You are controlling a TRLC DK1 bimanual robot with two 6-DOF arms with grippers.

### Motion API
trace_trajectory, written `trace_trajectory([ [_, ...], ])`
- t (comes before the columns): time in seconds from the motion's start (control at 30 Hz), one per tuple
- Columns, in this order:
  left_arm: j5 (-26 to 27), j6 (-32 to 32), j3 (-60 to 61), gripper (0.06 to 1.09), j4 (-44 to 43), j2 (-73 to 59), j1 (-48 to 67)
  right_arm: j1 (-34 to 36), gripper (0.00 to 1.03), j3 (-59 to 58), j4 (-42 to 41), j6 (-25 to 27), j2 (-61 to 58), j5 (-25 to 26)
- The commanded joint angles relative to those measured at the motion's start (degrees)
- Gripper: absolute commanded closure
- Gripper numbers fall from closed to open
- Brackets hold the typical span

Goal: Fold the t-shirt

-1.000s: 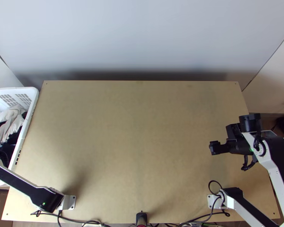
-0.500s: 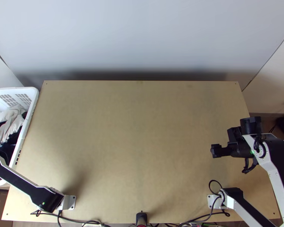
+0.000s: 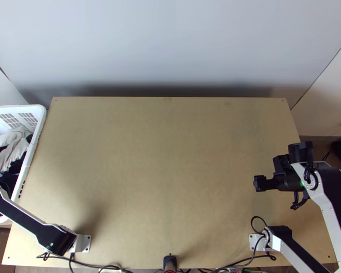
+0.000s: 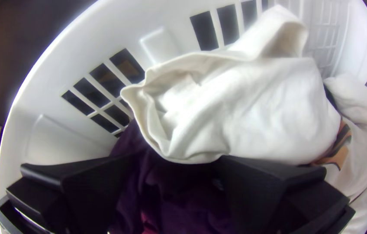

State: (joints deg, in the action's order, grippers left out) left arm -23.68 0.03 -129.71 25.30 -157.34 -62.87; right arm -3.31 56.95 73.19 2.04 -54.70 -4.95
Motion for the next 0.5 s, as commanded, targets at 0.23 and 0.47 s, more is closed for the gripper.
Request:
trace_trajectory([
  [0.23, 1.8, 1.37, -0.1, 0.16, -4.29, 2.21, 1.7, 0.76, 0.05, -2.1, 0.11, 0.33, 0.29, 0.03],
  [0.47, 1.89, 2.43, -0.1, 0.22, -4.03, 0.8, 2.4, 0.76, 0.05, -1.84, 0.11, 0.42, 0.29, 0.03],
])
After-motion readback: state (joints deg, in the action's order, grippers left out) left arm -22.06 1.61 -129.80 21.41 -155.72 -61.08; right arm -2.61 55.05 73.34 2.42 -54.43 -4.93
